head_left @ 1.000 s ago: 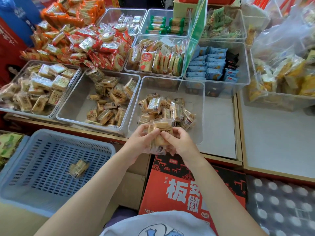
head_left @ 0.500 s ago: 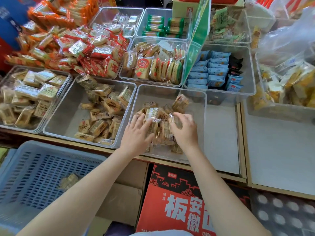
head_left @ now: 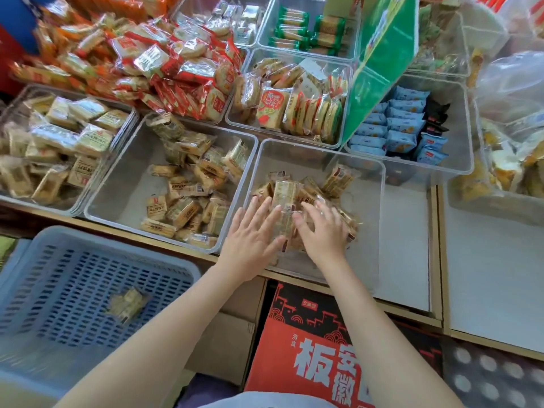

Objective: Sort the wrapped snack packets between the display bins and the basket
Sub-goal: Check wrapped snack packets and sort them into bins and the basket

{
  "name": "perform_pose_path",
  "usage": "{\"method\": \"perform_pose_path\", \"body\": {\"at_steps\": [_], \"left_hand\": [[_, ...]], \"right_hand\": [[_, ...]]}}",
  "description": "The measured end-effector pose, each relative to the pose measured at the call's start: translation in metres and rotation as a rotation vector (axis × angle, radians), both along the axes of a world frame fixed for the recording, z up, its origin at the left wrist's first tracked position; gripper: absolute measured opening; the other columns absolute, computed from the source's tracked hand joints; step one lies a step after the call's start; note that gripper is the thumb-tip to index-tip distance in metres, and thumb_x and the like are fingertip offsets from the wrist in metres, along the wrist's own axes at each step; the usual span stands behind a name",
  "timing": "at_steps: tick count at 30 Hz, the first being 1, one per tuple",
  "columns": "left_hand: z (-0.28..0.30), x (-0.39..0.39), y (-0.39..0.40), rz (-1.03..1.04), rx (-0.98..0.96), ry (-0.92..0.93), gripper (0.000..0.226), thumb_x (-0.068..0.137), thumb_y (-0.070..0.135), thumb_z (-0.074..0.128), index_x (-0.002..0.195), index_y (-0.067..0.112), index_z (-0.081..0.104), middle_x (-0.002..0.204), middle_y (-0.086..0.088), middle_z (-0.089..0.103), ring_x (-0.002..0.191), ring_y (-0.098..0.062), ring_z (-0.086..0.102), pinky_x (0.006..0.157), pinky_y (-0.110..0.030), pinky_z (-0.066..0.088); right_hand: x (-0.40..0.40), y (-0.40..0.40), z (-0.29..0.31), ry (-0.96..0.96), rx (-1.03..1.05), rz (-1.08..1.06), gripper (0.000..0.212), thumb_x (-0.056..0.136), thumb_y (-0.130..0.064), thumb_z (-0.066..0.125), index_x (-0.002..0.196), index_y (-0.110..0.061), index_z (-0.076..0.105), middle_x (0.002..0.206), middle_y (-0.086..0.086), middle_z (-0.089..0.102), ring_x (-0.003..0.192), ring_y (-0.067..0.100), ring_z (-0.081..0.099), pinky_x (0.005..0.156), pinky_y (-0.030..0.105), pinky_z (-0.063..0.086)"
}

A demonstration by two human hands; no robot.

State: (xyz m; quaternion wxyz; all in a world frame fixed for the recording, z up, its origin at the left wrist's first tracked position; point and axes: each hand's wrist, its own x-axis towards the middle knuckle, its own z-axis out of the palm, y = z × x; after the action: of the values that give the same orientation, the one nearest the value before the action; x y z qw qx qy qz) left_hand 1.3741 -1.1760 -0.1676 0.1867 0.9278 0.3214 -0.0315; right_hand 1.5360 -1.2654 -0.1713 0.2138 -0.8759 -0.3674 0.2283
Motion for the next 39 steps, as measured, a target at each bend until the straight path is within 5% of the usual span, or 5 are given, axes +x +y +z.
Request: {"method": "perform_pose_path", "body": {"at_steps": [7,16,25,35,39], "left_hand": [[-0.010,-0.140,0.049,0.452,0.050,-0.072,0.080,0.098,0.066,0.020,0.159,0.016,0.033,0.169,-0.005,0.020,0.158,-0.021,0.003,0.127,-0.042,-0.003],[-0.015,-0.222,0.129,0.637,0.070,-0.015,0.126,0.073,0.098,0.018,0.163,0.012,-0.003,0.169,-0.002,-0.018,0.154,-0.017,-0.025,0.123,-0.034,-0.021],[-0.041,-0.235,0.136,0.616,0.044,-0.105,0.141,0.066,0.097,0.043,0.162,0.005,-0.002,0.171,-0.008,-0.011,0.157,-0.026,-0.017,0.127,-0.042,-0.008],[-0.036,-0.230,0.136,0.655,0.025,-0.092,0.135,0.071,0.101,0.018,0.162,0.004,-0.004,0.170,-0.009,-0.017,0.155,-0.022,-0.024,0.126,-0.038,-0.014],[-0.036,-0.230,0.137,0.655,0.024,-0.080,0.136,0.070,0.101,0.020,0.162,0.004,-0.005,0.170,-0.009,-0.017,0.154,-0.022,-0.025,0.126,-0.040,-0.013]], "right_hand": [[-0.083,0.070,0.045,0.247,0.320,0.162,0.043,0.099,-0.054,0.053,0.124,-0.022,0.066,0.125,-0.009,0.060,0.125,0.014,0.050,0.107,0.038,0.039],[-0.168,0.201,-0.001,0.503,-0.141,0.182,0.078,0.094,-0.065,0.056,0.150,-0.012,0.043,0.149,0.009,0.048,0.134,0.028,0.049,0.106,0.043,0.045],[-0.185,0.237,-0.036,0.356,-0.280,0.063,0.094,0.094,-0.041,0.071,0.157,-0.001,0.015,0.158,0.019,0.036,0.144,0.034,0.040,0.110,0.040,0.040],[-0.179,0.237,-0.035,0.336,-0.336,0.221,0.091,0.081,-0.048,0.082,0.151,-0.015,0.035,0.151,0.013,0.040,0.136,0.033,0.045,0.105,0.043,0.045],[-0.180,0.231,-0.031,0.468,-0.108,0.165,0.051,0.084,-0.028,0.083,0.118,-0.018,0.047,0.119,0.002,0.057,0.101,0.020,0.057,0.077,0.032,0.049]]}}
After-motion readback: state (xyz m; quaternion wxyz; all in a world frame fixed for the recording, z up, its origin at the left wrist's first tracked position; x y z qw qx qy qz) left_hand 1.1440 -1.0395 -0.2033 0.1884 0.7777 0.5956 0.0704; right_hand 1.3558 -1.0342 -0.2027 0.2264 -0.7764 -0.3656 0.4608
